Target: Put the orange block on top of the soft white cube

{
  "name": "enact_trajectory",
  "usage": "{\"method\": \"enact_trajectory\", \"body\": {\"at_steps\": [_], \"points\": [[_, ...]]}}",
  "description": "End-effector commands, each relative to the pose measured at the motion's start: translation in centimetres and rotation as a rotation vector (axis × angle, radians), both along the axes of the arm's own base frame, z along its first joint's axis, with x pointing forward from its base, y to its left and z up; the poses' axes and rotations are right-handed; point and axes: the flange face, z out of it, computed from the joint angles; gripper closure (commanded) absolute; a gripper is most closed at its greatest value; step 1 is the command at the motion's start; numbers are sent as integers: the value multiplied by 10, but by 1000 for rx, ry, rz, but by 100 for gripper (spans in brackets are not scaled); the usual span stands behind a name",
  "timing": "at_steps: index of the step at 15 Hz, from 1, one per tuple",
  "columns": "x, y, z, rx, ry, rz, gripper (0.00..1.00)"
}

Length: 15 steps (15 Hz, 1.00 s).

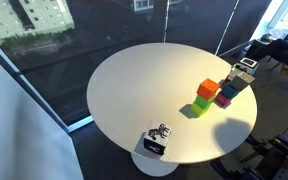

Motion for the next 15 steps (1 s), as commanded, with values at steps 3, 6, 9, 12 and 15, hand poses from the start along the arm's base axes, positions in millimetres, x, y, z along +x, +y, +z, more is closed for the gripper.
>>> {"method": "enact_trajectory", "body": {"at_steps": [3,6,9,12,15], "points": [[0,0,1,0,0,0,0],[2,0,1,-3,-3,-5,0],[11,2,-1,-25,-10,-11,0],[22,7,-2,-55,-40,-2,0],[34,17,-5,-87,-73,13,0]]}}
